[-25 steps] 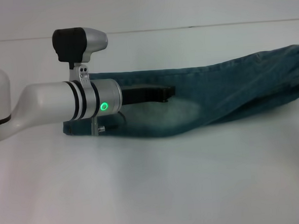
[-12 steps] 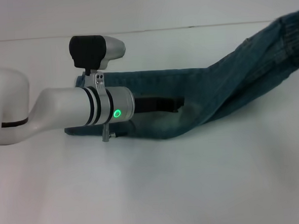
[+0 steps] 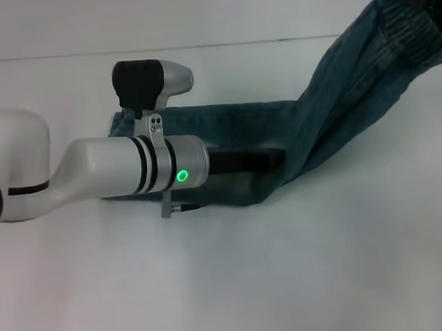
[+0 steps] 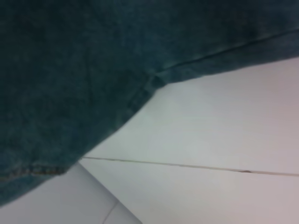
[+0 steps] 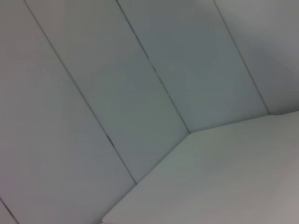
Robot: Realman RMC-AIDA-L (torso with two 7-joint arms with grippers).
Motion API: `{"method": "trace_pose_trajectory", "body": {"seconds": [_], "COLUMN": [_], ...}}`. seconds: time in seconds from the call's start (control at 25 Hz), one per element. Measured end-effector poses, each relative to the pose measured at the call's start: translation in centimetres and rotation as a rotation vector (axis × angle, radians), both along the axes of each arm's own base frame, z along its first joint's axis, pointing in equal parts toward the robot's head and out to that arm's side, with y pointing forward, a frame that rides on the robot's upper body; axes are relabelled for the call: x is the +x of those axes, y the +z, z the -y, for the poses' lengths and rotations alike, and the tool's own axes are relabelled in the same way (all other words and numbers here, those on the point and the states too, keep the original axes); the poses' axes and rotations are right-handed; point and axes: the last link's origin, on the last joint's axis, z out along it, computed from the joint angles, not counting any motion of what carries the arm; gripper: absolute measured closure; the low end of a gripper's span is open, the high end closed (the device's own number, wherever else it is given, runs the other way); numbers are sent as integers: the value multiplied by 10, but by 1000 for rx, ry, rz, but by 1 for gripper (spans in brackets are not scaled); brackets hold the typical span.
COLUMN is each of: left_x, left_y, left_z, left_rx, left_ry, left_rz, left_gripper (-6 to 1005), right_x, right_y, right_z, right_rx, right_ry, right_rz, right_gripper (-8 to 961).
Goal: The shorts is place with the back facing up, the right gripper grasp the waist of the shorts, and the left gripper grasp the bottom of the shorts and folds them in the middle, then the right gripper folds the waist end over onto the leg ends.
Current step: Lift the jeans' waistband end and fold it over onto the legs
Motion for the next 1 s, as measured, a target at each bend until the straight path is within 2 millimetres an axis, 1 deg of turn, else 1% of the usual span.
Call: {"method": "trace_pose_trajectory", "body": {"seconds": [0.28, 0.68, 1.0], "left_x": [9, 21, 22], "left_y": [-5, -7, -11], "left_z": [12, 31, 44], "left_rx": [-62, -146, -198], "left_ry": [-34, -92, -107], "left_rz": [62, 162, 199], "left_gripper": [958, 948, 941], "right_x": [-18, -30, -37], "right_y": [2, 0, -2], "right_z": [-4, -4, -1], "right_rx": [-11, -34, -59], "right_ry": [51, 82, 110], "right_rz": [7, 14, 2], "right_gripper": [866, 860, 855]}}
